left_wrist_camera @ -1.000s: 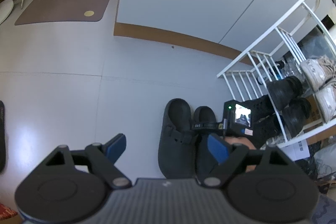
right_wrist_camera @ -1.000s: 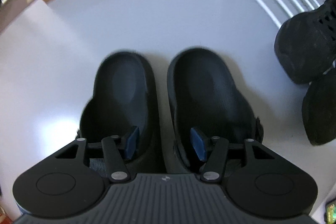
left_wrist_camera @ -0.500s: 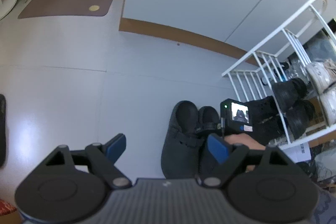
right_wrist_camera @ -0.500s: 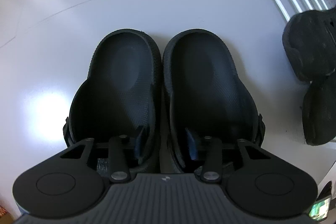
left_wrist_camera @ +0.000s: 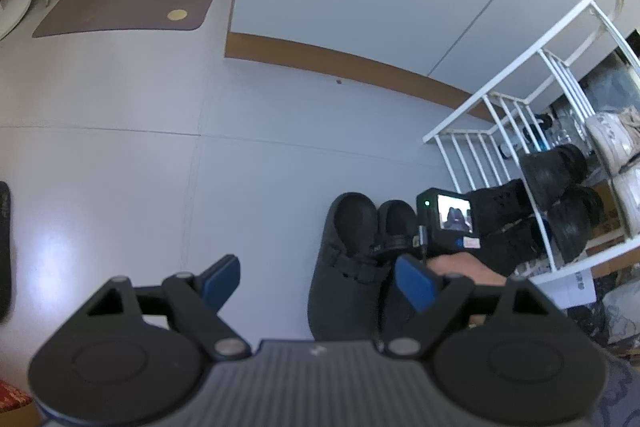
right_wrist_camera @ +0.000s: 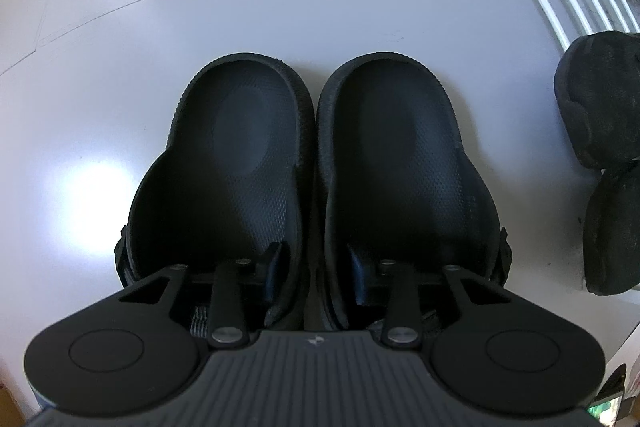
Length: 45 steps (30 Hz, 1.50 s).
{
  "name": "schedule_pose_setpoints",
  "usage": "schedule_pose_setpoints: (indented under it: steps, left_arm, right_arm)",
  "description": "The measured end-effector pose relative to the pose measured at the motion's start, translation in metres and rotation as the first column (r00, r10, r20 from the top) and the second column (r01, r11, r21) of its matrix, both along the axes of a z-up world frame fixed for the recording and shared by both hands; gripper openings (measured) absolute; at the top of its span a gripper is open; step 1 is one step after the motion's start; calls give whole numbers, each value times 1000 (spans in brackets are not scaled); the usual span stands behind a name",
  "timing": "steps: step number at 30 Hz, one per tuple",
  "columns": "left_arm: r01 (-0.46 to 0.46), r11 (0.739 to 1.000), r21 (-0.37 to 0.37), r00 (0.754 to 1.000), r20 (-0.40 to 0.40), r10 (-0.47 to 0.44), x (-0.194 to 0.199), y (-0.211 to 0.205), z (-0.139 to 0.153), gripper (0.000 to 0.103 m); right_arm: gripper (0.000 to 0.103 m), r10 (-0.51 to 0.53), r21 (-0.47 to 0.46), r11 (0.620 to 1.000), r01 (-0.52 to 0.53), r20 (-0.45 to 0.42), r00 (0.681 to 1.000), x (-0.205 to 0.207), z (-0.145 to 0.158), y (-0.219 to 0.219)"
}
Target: Organize scattered shoes
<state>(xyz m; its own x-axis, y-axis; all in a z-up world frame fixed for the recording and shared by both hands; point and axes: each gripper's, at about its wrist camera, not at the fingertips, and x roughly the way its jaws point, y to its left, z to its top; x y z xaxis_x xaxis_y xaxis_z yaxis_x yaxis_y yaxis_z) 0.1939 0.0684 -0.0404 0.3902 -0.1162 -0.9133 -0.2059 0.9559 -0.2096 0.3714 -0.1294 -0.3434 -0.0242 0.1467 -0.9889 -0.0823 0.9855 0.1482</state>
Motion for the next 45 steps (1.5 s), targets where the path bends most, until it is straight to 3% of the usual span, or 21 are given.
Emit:
schedule_pose_setpoints:
  steps: [11, 21, 26, 33, 45]
  left_arm:
    - [-4, 1000, -3, 1000, -8, 4, -1, -2, -1, 87]
    - [19, 1000, -21, 999, 34, -18, -5, -9, 11, 87]
    - [9, 999, -32, 998, 66, -7, -12, -5, 21, 87]
    - [-6, 999, -39, 996, 94, 9, -23, 3, 28, 87]
    - [-24, 1000, 10, 999, 43, 24, -30, 15, 14, 87]
  right_arm:
    - [45, 40, -3, 999, -40, -49, 998, 10, -2, 0]
    - [27, -19, 44, 999, 20, -7, 1000, -1, 12, -14]
    - [26, -47, 94, 995, 45, 19, 999, -18, 34, -29]
    - [25, -75, 88, 994, 67, 90, 993, -49, 69, -48]
    - [24, -160, 149, 980, 130, 211, 964, -129, 102, -69]
